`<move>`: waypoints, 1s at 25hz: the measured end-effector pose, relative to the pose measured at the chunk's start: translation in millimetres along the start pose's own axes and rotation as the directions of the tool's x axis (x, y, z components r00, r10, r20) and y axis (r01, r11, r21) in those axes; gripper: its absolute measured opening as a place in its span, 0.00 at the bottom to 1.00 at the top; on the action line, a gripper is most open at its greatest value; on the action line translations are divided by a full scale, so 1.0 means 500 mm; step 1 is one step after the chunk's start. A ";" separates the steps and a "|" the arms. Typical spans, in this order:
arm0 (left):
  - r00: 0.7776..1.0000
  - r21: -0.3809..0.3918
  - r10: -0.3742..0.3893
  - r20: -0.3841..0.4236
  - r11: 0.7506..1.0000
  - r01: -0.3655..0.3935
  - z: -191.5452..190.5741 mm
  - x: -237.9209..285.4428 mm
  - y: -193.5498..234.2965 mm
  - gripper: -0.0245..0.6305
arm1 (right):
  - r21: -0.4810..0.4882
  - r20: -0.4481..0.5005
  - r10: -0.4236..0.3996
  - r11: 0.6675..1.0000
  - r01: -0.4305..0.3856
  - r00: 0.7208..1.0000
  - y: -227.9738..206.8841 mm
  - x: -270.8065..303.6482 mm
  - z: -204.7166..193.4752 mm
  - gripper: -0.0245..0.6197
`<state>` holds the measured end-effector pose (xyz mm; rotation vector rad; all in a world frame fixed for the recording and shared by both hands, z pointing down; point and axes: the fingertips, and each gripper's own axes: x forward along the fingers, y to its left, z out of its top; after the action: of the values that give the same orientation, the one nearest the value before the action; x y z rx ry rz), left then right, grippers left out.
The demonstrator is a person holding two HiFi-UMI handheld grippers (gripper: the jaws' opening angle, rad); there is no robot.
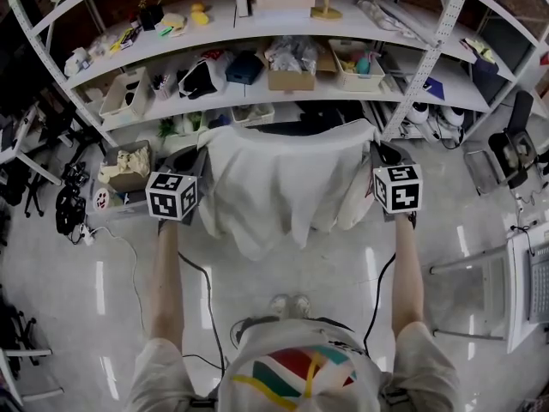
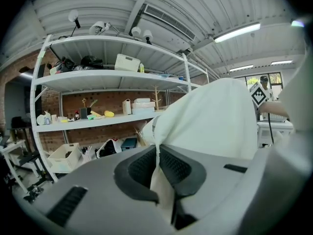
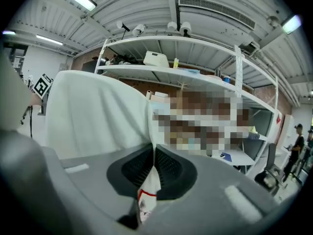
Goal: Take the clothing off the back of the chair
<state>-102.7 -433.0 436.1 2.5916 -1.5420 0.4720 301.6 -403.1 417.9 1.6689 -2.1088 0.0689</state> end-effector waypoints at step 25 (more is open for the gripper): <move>0.966 -0.041 0.254 0.049 0.967 -0.252 0.066 -0.100 0.030 0.07 | 0.039 0.016 -0.104 0.994 0.103 0.994 -0.061 -0.024 0.015 0.05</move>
<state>-130.4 -405.8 388.3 2.4113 -1.8929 0.3939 329.7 -402.8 399.5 1.8049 -2.0420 0.0626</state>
